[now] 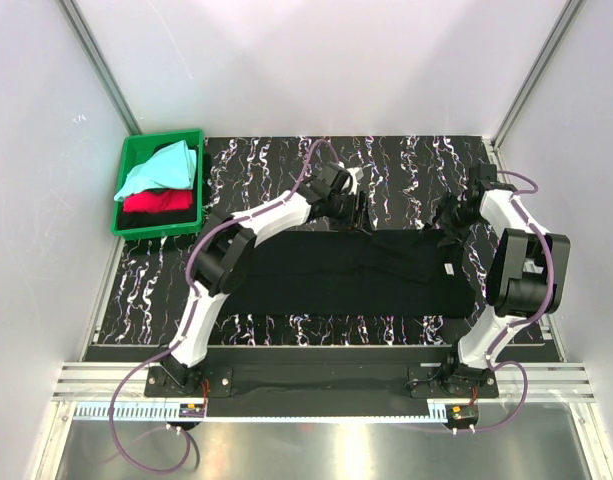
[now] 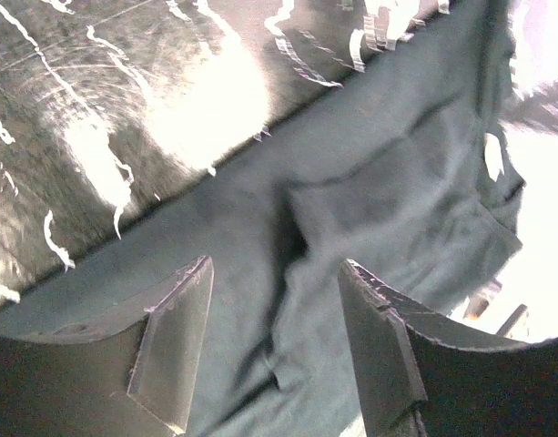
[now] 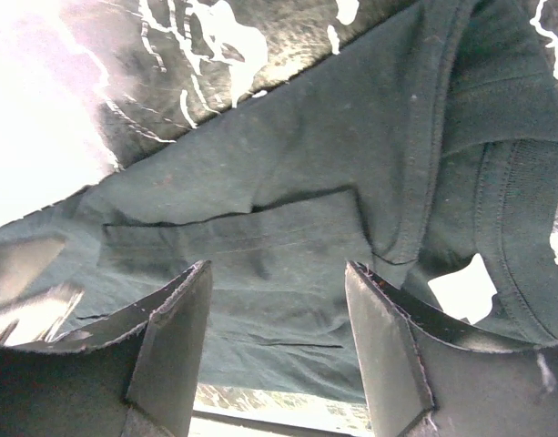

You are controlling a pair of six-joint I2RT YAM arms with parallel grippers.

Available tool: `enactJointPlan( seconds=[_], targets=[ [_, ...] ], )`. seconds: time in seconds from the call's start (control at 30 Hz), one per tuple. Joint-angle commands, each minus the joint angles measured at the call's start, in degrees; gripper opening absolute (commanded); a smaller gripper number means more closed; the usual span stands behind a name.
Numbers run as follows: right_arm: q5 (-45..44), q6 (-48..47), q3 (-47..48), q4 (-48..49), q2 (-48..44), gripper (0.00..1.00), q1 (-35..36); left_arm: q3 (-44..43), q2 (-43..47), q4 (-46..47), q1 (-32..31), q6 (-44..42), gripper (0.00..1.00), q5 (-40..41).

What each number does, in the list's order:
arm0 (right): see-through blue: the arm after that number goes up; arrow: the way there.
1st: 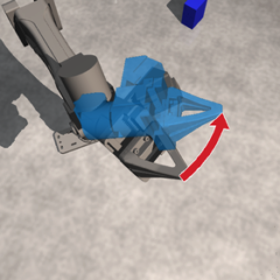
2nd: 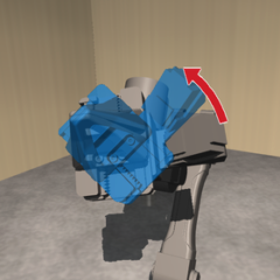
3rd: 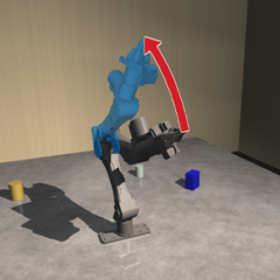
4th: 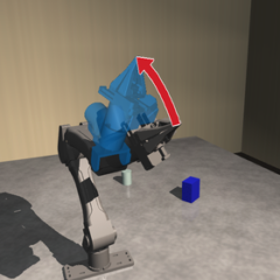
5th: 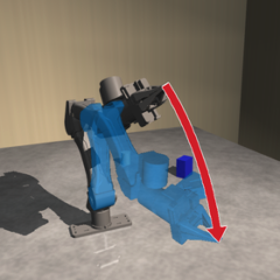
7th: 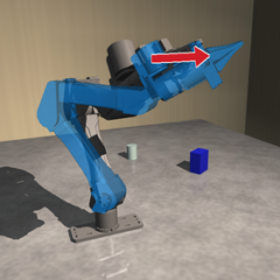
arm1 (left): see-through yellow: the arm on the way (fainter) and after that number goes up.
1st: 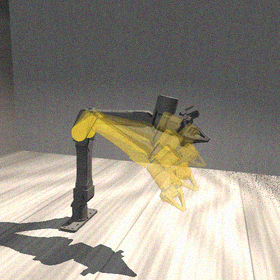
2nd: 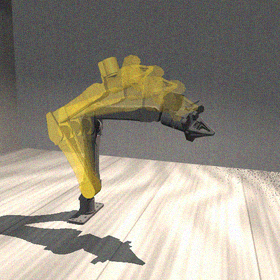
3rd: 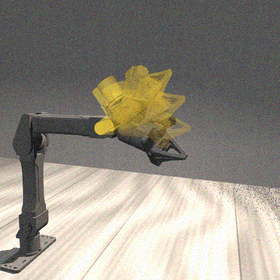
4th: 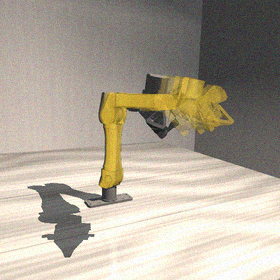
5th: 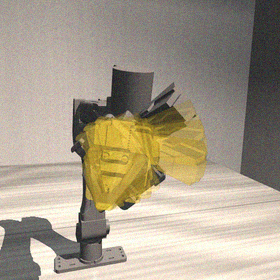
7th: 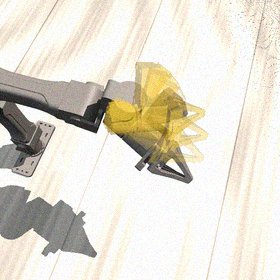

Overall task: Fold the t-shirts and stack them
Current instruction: Fold the tshirt

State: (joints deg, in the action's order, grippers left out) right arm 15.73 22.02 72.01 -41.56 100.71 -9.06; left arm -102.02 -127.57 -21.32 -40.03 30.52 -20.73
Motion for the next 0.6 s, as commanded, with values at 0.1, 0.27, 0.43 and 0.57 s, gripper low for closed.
enactJointPlan(
  seconds=[0.1,0.27,0.43,0.57],
  targets=[
    [1.4,-2.4,2.1,-1.0,1.2,0.68,-0.9,-2.5,-4.2,3.7,0.2,4.3,0.63,-2.6],
    [1.6,-2.6,1.3,-1.0,1.3,0.68,-1.0,-0.6,-4.7,10.5,0.2,7.4,0.63,-5.8],
    [1.4,-2.5,1.1,-1.0,1.0,0.68,-1.1,2.0,-3.3,15.0,0.0,10.4,0.59,-6.1],
    [1.4,-2.2,1.2,-0.9,1.1,0.68,-1.1,4.5,-1.4,17.1,0.0,11.6,0.58,-4.6]
  ],
)
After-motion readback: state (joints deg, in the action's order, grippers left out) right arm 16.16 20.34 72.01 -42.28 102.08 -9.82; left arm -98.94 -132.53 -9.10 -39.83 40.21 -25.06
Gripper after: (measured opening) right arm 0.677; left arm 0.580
